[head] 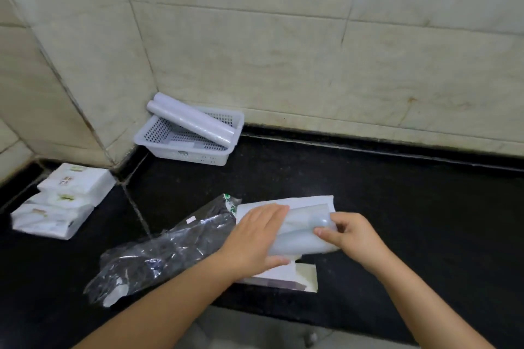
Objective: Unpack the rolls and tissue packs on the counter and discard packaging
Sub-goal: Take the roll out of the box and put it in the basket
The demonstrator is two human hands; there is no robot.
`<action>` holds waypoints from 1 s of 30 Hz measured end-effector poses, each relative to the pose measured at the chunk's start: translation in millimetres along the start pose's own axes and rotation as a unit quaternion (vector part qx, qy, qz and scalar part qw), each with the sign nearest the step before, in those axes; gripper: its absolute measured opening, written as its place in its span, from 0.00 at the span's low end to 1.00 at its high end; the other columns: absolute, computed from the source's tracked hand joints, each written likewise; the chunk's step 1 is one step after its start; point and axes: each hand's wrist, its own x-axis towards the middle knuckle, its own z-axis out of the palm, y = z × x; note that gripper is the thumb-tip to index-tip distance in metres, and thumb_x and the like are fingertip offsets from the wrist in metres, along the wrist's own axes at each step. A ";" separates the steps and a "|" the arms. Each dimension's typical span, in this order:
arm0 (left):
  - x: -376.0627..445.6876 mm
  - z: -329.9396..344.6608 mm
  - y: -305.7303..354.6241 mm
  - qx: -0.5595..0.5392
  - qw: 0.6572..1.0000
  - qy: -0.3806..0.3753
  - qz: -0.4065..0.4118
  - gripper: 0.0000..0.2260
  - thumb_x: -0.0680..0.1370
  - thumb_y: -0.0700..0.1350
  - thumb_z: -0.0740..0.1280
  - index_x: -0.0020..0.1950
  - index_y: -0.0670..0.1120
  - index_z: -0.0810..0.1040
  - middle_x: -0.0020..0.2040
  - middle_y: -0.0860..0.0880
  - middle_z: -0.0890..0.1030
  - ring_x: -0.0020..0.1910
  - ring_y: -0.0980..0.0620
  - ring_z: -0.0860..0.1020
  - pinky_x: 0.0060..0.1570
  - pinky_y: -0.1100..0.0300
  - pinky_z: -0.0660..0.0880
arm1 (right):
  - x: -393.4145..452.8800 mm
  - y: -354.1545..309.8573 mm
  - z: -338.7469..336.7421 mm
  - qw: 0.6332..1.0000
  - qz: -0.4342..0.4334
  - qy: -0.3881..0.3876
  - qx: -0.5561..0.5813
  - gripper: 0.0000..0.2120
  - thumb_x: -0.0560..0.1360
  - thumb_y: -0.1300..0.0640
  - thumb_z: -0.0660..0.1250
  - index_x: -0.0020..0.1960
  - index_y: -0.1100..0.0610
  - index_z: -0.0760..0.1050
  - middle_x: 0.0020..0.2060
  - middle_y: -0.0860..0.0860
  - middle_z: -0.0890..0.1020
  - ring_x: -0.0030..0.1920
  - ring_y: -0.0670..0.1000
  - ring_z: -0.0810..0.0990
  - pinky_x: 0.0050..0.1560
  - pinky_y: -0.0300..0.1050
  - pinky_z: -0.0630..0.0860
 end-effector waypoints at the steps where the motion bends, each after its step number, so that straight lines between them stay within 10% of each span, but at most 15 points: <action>1: -0.5 -3.3 -2.3 0.003 1.000 -0.001 -0.010 0.40 0.73 0.57 0.67 0.77 0.48 0.49 0.75 0.50 0.58 0.73 0.52 0.58 0.68 0.64 0.48 | 4.1 -7.5 8.3 1.000 -0.011 -0.010 0.011 0.19 0.71 0.63 0.69 0.23 0.56 0.70 0.21 0.46 0.67 0.26 0.43 0.65 0.28 0.34 0.62; 5: -11.0 -16.9 -23.4 -0.051 0.993 -0.016 -0.107 0.36 0.70 0.53 0.70 0.74 0.50 0.57 0.70 0.49 0.68 0.67 0.49 0.68 0.62 0.57 0.66 | 20.4 -31.1 35.8 0.995 -0.035 -0.049 0.078 0.14 0.72 0.64 0.68 0.41 0.77 0.73 0.33 0.57 0.72 0.35 0.53 0.69 0.39 0.46 0.64; 9: -29.0 -20.0 -49.7 -0.110 0.975 -0.012 -0.191 0.22 0.67 0.53 0.72 0.57 0.50 0.70 0.55 0.50 0.79 0.54 0.49 0.78 0.40 0.61 0.68 | 34.7 -45.1 57.5 0.992 -0.051 -0.101 0.063 0.09 0.71 0.64 0.69 0.34 0.65 0.75 0.31 0.56 0.71 0.35 0.52 0.67 0.37 0.44 0.62; 13: -36.6 -20.9 -73.0 -0.128 0.963 0.008 -0.235 0.16 0.69 0.52 0.71 0.52 0.46 0.75 0.52 0.48 0.82 0.53 0.47 0.79 0.46 0.57 0.74 | 57.4 -52.4 76.5 0.991 -0.058 -0.111 0.056 0.14 0.69 0.65 0.71 0.29 0.51 0.76 0.28 0.48 0.76 0.33 0.48 0.71 0.35 0.37 0.68; 18: -20.3 -41.9 -94.6 -0.081 0.959 0.050 -0.265 0.15 0.71 0.53 0.69 0.50 0.43 0.76 0.49 0.45 0.82 0.50 0.45 0.79 0.45 0.57 0.73 | 96.3 -64.8 78.8 0.979 -0.051 -0.165 0.104 0.23 0.67 0.66 0.72 0.50 0.41 0.70 0.49 0.45 0.78 0.45 0.43 0.79 0.39 0.33 0.79; 23: 1.6 -60.6 -104.0 -0.106 0.959 -0.009 -0.264 0.10 0.70 0.45 0.70 0.45 0.40 0.79 0.44 0.41 0.82 0.41 0.45 0.77 0.36 0.59 0.70 | 128.9 -71.2 75.7 0.967 -0.198 -0.134 -0.086 0.44 0.64 0.60 0.76 0.70 0.44 0.53 0.64 0.38 0.60 0.64 0.40 0.64 0.63 0.34 0.65; 28: 30.3 -73.2 -112.3 -0.104 0.960 -0.070 -0.252 0.05 0.71 0.44 0.68 0.43 0.43 0.78 0.41 0.41 0.80 0.39 0.46 0.76 0.33 0.62 0.66 | 166.3 -82.7 65.1 0.934 -0.256 -0.206 -0.138 0.13 0.67 0.60 0.73 0.48 0.47 0.78 0.42 0.40 0.78 0.43 0.38 0.76 0.44 0.25 0.69; 30: 41.9 -76.8 -118.9 -0.104 0.960 -0.087 -0.246 0.05 0.72 0.44 0.69 0.45 0.43 0.77 0.45 0.41 0.81 0.43 0.45 0.78 0.37 0.61 0.68 | 184.3 -83.9 60.9 0.937 -0.243 -0.230 -0.103 0.14 0.68 0.63 0.72 0.36 0.44 0.75 0.33 0.43 0.78 0.35 0.37 0.77 0.38 0.27 0.70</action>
